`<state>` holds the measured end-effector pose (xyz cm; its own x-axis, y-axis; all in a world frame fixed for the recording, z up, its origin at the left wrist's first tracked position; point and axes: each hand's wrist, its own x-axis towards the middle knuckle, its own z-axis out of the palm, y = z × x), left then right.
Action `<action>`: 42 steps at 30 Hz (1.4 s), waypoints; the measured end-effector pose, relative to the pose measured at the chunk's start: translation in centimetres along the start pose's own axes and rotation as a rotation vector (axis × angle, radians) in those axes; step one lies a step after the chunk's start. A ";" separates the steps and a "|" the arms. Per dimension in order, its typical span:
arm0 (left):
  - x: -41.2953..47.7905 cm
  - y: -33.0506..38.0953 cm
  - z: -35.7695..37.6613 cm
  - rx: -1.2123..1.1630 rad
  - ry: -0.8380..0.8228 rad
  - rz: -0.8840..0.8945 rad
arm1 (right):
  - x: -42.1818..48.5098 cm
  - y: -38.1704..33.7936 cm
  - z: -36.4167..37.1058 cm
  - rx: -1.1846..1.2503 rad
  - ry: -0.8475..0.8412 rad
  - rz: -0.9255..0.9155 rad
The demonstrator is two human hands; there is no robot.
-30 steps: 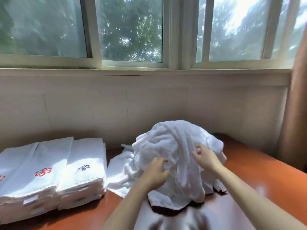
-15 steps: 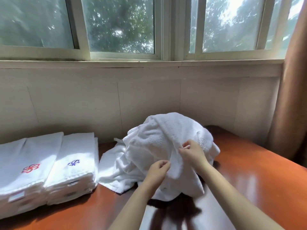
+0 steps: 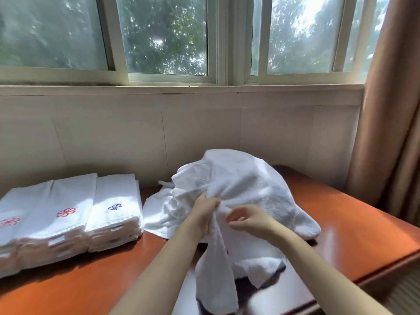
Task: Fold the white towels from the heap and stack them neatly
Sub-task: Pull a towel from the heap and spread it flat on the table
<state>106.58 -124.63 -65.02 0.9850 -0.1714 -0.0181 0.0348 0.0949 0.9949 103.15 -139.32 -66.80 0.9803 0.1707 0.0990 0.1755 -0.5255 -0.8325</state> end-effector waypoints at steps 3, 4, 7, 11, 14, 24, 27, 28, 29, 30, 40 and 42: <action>-1.0 0.3 -1.9 -0.017 0.068 0.024 | -0.1 1.7 -0.4 -0.172 0.348 0.124; -1.1 0.5 -2.6 -0.040 0.078 0.014 | -0.1 2.3 -0.4 -0.222 0.373 0.175; -1.2 0.9 -4.6 -0.105 0.059 0.012 | -0.2 3.8 0.3 -0.334 0.318 0.351; -1.2 2.2 -6.9 -0.150 0.171 0.124 | -0.3 5.1 1.3 -0.280 0.407 0.495; -1.1 3.4 -10.4 -0.221 0.323 0.168 | -0.6 5.8 1.6 -0.193 0.434 0.525; -4.1 1.2 -24.9 0.123 0.840 -0.057 | 0.5 3.4 5.0 0.053 0.408 0.295; -6.8 0.4 -29.0 0.391 0.999 -0.175 | 0.5 2.5 5.5 -0.191 0.364 0.342; -7.7 0.0 -30.1 0.587 0.956 -0.275 | 0.6 2.1 5.6 -0.228 0.365 0.366; -8.5 -0.4 -30.7 0.803 0.886 -0.398 | 0.8 1.7 5.8 -0.240 0.370 0.386; -9.2 -0.9 -30.8 0.995 0.807 -0.514 | 1.0 1.3 6.0 -0.252 0.381 0.400; -8.7 -10.2 -18.0 1.418 0.114 -0.181 | 1.3 1.7 14.9 -0.759 0.378 0.175; -9.8 -11.7 -17.0 1.525 0.095 -0.156 | 1.4 3.1 15.4 -0.815 0.377 0.189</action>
<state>99.37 -107.42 -78.14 0.9970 -0.0167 -0.0756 -0.0065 -0.9911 0.1332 103.65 -127.94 -77.64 0.9385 -0.1861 0.2909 -0.1221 -0.9668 -0.2246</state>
